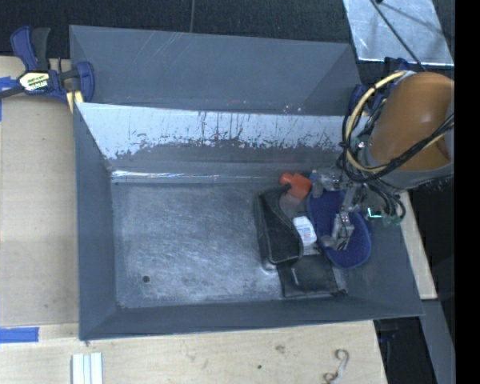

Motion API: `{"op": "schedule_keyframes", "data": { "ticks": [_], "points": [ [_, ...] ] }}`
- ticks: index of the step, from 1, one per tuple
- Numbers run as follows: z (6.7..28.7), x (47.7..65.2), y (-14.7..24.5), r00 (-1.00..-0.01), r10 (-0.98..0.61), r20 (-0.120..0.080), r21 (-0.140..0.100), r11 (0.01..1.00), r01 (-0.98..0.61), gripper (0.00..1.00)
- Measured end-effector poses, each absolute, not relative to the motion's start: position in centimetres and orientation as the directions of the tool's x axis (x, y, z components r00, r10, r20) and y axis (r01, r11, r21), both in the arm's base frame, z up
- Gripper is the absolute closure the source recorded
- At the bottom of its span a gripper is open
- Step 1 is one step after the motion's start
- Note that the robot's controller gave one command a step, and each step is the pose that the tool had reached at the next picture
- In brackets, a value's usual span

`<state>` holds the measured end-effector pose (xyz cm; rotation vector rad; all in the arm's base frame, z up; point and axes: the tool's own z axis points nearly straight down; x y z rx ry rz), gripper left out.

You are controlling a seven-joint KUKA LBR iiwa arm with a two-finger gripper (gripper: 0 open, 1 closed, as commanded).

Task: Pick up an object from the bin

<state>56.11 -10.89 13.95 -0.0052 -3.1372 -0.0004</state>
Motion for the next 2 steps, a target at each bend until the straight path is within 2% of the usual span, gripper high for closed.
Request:
{"op": "schedule_keyframes", "data": {
  "ticks": [1,2],
  "points": [
    [7.0,50.9,-8.0,-0.968,-0.252,-0.004,-0.003,0.968,-0.252,0.0],
    [7.1,49.7,-14.5,-0.856,-0.517,-0.006,0.0,0.856,-0.517,0.0]
  ]
}}
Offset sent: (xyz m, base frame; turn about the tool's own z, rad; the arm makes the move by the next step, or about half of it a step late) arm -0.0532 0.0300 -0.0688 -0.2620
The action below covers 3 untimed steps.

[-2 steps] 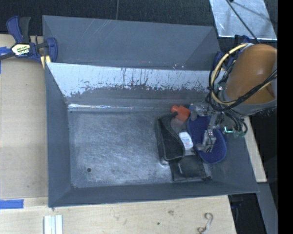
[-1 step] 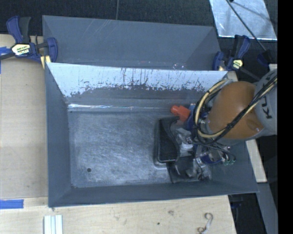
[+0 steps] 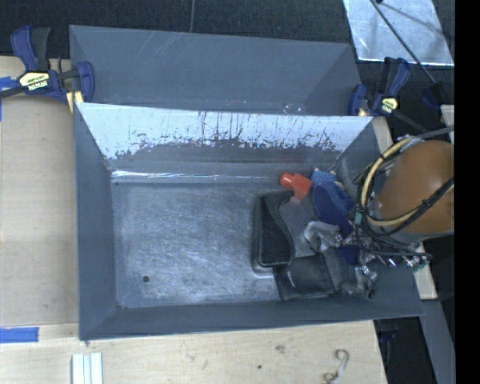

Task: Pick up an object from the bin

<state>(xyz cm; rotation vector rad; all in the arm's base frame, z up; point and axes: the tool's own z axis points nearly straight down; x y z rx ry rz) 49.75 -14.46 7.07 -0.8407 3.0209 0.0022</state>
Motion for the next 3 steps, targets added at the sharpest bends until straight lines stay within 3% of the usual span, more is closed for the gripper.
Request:
{"op": "schedule_keyframes", "data": {
  "ticks": [1,2,3],
  "points": [
    [7.0,49.8,-14.6,-0.855,-0.518,-0.005,-0.003,0.855,-0.518,1.0],
    [17.9,49.1,-14.1,-0.918,-0.397,-0.008,-0.005,0.918,-0.397,1.0],
    [16.2,48.7,-12.5,-0.955,-0.297,-0.001,0.0,0.955,-0.297,1.0]
  ]
}}
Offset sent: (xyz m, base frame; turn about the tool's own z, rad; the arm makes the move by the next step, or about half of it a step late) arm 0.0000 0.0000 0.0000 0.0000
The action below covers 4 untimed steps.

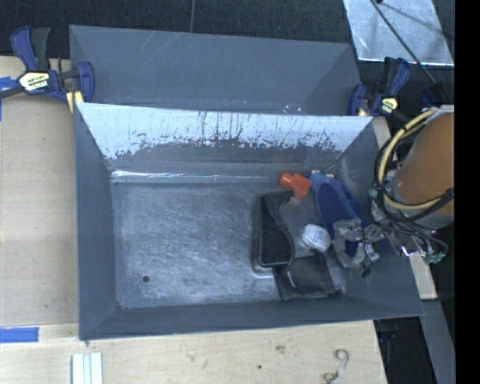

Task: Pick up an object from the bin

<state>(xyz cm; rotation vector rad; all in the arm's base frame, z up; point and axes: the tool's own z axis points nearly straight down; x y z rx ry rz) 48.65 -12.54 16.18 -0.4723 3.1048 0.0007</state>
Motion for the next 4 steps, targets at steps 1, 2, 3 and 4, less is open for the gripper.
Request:
{"op": "schedule_keyframes", "data": {
  "ticks": [1,2,3,4],
  "points": [
    [14.5,48.8,-12.4,-0.982,-0.191,0.001,0.001,0.982,-0.191,1.0],
    [17.7,49.2,-11.6,-1.0,0.001,-0.006,-0.001,1.0,0.001,1.0],
    [15.4,48.5,-10.9,-0.992,-0.125,-0.001,0.0,0.992,-0.125,1.0],
    [15.4,48.5,-10.9,-0.992,-0.125,-0.002,0.0,0.992,-0.125,0.0]
  ]
}}
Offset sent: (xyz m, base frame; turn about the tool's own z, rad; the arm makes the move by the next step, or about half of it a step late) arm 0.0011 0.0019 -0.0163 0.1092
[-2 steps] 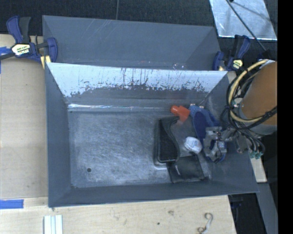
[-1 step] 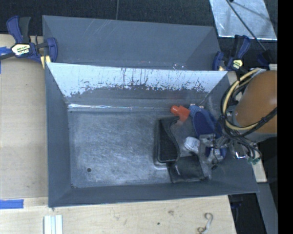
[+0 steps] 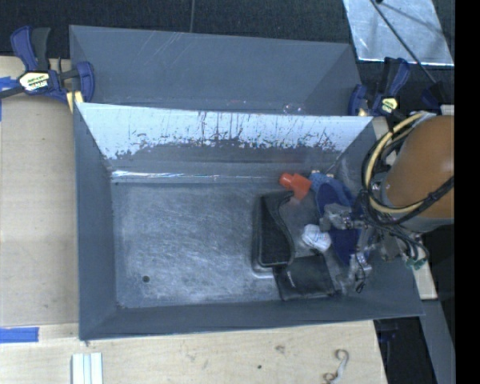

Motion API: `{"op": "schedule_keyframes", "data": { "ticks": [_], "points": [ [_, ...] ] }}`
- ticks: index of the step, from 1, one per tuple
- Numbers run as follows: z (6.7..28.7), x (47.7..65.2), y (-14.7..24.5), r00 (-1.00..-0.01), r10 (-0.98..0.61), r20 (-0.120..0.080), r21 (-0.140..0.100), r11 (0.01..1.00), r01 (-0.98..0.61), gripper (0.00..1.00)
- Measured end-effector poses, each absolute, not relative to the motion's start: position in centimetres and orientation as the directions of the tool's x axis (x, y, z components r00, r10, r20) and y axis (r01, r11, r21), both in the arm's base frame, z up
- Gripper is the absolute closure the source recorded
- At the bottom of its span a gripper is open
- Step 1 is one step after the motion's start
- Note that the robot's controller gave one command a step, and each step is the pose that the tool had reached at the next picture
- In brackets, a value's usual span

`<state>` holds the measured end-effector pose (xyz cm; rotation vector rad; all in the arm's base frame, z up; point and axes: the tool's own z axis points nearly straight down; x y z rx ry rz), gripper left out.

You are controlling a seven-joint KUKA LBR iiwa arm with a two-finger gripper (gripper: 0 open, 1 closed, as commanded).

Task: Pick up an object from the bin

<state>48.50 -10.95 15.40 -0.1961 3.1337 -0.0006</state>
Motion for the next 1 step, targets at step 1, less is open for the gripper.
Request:
{"op": "schedule_keyframes", "data": {
  "ticks": [1],
  "points": [
    [7.67,50.6,-7.12,-0.845,-0.535,-0.013,-0.013,0.845,-0.535,0.0]
  ]
}}
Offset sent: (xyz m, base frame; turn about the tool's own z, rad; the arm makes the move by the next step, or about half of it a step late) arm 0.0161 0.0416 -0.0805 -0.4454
